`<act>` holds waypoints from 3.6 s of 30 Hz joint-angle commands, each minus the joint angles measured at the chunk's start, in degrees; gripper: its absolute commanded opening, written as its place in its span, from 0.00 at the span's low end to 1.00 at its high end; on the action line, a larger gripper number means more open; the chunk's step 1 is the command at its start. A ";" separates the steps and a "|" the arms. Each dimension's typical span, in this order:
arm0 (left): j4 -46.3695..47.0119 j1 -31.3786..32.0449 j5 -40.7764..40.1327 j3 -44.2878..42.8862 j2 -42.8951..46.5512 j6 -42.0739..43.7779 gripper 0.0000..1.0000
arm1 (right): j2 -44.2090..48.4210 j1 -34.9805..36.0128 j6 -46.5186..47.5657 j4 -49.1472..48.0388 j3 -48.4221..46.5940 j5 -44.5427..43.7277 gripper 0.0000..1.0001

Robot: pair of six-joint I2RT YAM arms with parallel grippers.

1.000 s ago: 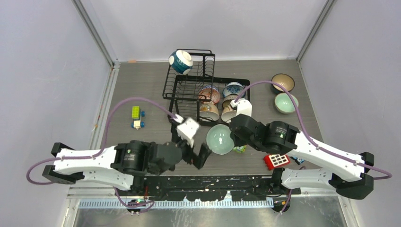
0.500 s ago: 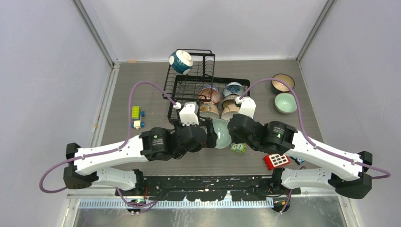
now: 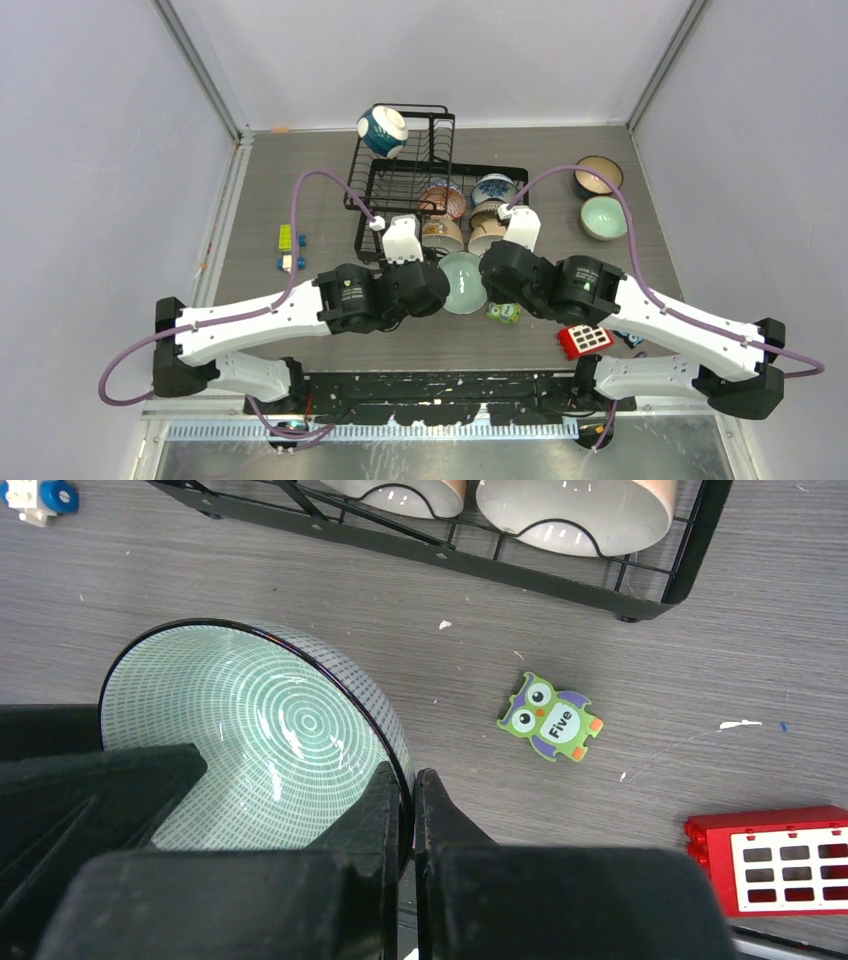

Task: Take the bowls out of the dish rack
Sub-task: Place the bowl with the bowl.

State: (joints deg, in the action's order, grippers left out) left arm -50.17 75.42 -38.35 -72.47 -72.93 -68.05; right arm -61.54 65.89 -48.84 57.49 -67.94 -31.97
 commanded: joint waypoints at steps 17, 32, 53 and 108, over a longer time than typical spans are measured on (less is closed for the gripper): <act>2.61 -3.29 0.73 -2.32 -1.49 1.71 0.00 | -0.06 0.13 -1.11 -2.80 -3.90 1.50 0.09; 2.94 -3.50 3.95 -2.44 -0.82 2.82 0.00 | -4.16 -1.10 12.98 5.88 -8.90 3.47 0.44; 4.03 -3.52 5.28 -1.72 -0.40 2.92 0.00 | -6.34 -4.91 14.40 3.54 -7.85 8.30 0.11; 5.51 -3.58 -6.34 33.97 51.22 24.02 0.96 | -22.45 -78.63 0.70 -23.51 -5.22 13.63 0.01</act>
State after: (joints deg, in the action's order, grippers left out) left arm -44.66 71.99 -42.48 -39.33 -21.74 -42.06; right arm -83.85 -10.57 -44.34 40.03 -72.25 -19.33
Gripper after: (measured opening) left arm 0.957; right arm 0.057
